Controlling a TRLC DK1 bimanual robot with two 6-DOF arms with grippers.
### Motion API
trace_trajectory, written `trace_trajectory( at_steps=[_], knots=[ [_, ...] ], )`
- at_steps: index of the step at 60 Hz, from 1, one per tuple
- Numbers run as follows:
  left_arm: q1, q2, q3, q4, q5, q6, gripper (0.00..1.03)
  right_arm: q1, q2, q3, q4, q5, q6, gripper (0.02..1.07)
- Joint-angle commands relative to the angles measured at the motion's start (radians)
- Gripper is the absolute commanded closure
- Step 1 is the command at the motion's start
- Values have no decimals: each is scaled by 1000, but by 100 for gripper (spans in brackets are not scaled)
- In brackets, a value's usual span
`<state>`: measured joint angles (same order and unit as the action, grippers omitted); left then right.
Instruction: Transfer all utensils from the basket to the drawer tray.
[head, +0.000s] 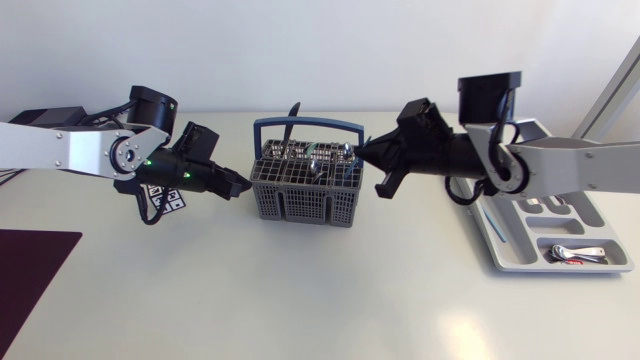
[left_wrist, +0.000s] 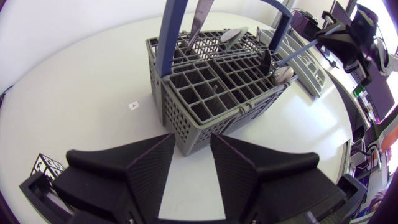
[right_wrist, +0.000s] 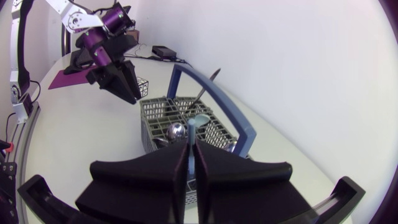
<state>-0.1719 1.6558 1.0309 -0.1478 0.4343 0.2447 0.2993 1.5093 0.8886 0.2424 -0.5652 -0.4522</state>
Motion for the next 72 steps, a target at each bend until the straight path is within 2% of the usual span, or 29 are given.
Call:
trace_trajectory(
  at_steps=[1,13,23,31,45,54,72],
  knots=[
    [-8,-4,-20,5,11,21,60,-2,-106,-19,-51,-22,20,101],
    [-8,-10,-23,5,11,21,60,-62,-285,23,-299,-42,20,101],
    [-8,-13,-23,5,11,21,60,-184,-345,95,-557,-53,-25,101],
    [-8,-14,-25,5,11,21,60,-350,-319,159,-738,-56,-108,101],
    [-11,-22,-26,5,11,19,60,-652,-110,311,-1029,-50,-318,101],
    [-12,-22,-28,5,11,19,60,-746,-3,354,-1072,-19,-370,101],
    [-14,-24,-31,5,11,18,60,-766,249,461,-1137,18,-376,101]
  ],
)
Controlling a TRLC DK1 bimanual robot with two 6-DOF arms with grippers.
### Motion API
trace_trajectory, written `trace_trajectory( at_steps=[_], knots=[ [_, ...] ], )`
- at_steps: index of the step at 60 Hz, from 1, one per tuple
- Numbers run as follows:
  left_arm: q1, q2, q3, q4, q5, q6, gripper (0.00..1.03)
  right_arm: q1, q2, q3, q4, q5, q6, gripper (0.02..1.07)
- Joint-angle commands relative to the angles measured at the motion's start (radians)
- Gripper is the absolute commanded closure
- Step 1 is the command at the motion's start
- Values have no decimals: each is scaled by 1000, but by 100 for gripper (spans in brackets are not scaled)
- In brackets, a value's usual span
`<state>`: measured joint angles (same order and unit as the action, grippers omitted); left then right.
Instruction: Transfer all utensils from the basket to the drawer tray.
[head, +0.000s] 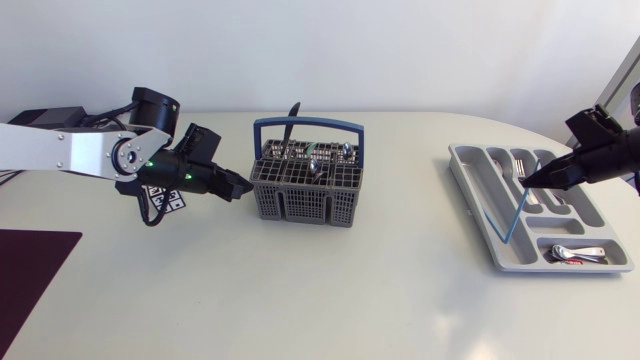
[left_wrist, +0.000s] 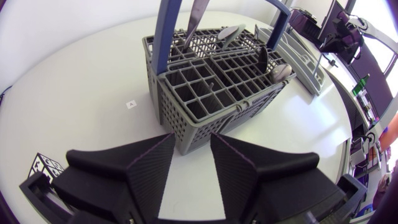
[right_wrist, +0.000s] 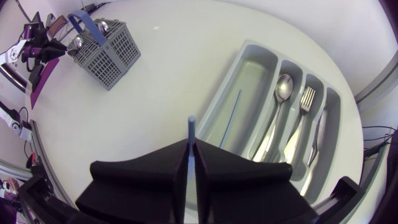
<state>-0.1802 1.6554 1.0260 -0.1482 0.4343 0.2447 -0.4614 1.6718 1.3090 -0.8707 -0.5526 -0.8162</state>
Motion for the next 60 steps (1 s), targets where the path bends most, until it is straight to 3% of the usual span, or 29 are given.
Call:
trace_trajectory(
  at_steps=[1,20,26,39,54,60],
  knots=[
    [-5,-25,-26,6,11,18,60,-5,103,52,-30,5,-12,101],
    [-5,-23,-24,6,11,19,60,10,370,236,41,-9,86,101],
    [-7,-22,-24,6,11,19,60,21,424,262,118,-9,135,91],
    [-8,-23,-24,6,11,19,60,46,510,319,194,-7,200,90],
    [-27,-126,-52,27,6,27,60,61,447,242,282,26,209,37],
    [-53,-195,-66,36,-32,38,60,63,396,194,308,31,204,30]
  ],
)
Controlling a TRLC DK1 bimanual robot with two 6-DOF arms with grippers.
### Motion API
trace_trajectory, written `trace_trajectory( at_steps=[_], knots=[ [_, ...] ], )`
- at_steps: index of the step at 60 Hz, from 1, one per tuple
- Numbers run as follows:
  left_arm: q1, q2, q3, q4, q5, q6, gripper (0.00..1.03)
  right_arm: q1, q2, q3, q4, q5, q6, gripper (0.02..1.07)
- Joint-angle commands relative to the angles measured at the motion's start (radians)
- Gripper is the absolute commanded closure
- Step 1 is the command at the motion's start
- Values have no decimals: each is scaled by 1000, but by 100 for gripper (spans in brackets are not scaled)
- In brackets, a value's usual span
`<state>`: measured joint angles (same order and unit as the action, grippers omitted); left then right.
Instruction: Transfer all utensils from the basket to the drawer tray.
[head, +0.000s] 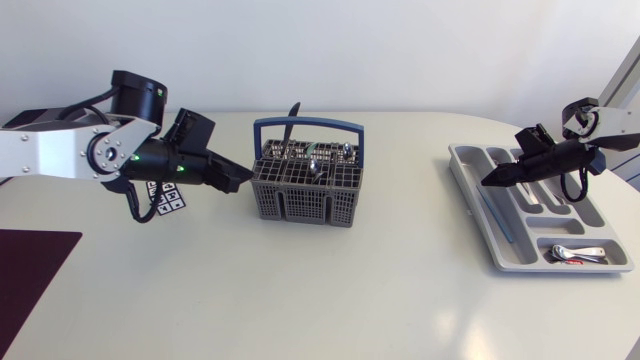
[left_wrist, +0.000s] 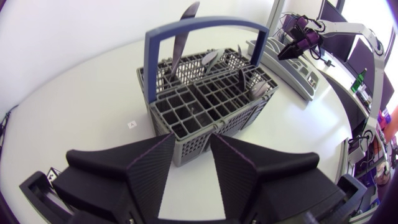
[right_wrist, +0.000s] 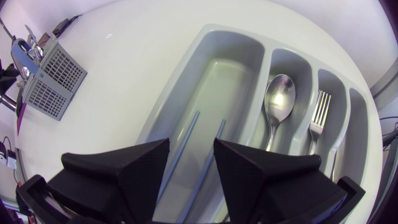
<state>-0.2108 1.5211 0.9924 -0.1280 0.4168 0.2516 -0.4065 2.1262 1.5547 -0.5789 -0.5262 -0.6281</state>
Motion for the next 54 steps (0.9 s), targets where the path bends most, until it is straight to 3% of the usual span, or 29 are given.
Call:
trace_trajectory(
  at_steps=[1,9,12,18,24,35,40,54],
  knots=[
    [-35,-73,-37,16,-29,37,60,8,-69,-61,17,5,13,30],
    [-156,-159,-89,64,-158,71,60,12,-137,-128,30,5,1,30],
    [-236,-174,-110,76,-239,100,60,20,-167,-163,37,3,-4,30],
    [-364,-168,-138,123,-360,121,60,37,-222,-235,54,-3,-12,26],
    [-443,-121,-141,169,-451,133,60,64,-284,-317,79,-3,-16,25],
    [-504,-36,-120,235,-549,155,61,117,-379,-438,116,-5,-19,22],
    [-526,11,-97,254,-595,173,66,133,-402,-473,128,-6,-19,21],
    [-561,85,-29,272,-653,181,70,178,-433,-548,180,-9,-13,20]
  ],
)
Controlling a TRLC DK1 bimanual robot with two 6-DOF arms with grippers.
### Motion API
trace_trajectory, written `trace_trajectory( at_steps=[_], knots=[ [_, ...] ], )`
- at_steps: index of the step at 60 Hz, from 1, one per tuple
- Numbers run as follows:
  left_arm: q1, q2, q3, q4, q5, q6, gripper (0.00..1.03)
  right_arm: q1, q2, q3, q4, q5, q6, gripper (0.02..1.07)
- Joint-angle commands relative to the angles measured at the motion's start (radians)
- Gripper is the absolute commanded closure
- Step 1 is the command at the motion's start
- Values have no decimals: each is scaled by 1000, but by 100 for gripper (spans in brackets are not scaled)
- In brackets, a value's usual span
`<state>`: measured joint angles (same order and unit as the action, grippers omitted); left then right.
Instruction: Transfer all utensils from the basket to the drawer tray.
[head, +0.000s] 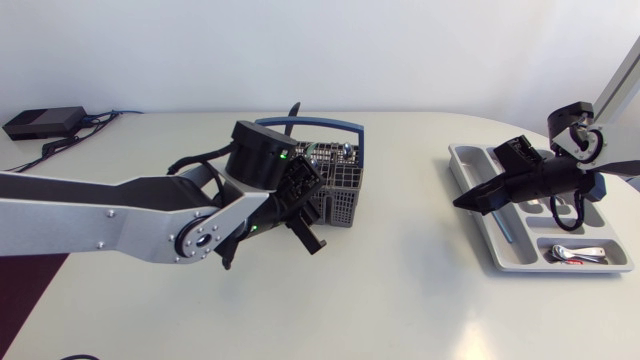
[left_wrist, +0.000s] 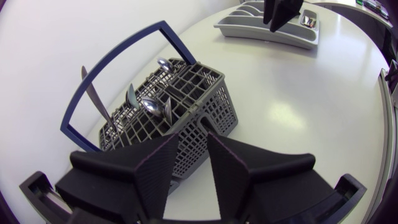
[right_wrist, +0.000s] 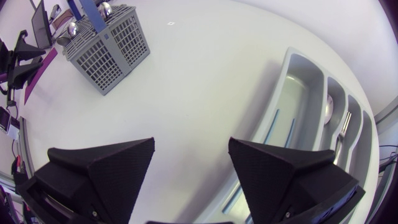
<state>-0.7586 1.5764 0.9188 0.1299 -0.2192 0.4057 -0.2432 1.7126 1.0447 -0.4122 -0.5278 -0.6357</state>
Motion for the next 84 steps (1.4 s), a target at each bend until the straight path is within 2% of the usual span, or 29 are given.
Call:
trace_trajectory(
  at_steps=[1,5,20,23,40,52,84],
  knots=[
    [-15,36,51,17,-20,27,70,15,-22,-41,13,-9,-5,20],
    [-18,54,68,24,-26,31,75,19,-34,-55,26,-12,-4,20],
    [-22,149,135,43,-74,42,75,22,-61,-81,39,-29,-7,20],
    [-22,168,144,53,-83,44,79,22,-61,-84,39,-32,-9,20],
    [-16,224,169,103,-135,59,84,21,-61,-109,64,-47,-19,20],
    [-10,235,170,123,-152,64,99,21,-61,-110,67,-55,-28,20],
    [-15,181,143,125,-180,71,100,32,-76,-124,67,-55,-36,20]
  ],
)
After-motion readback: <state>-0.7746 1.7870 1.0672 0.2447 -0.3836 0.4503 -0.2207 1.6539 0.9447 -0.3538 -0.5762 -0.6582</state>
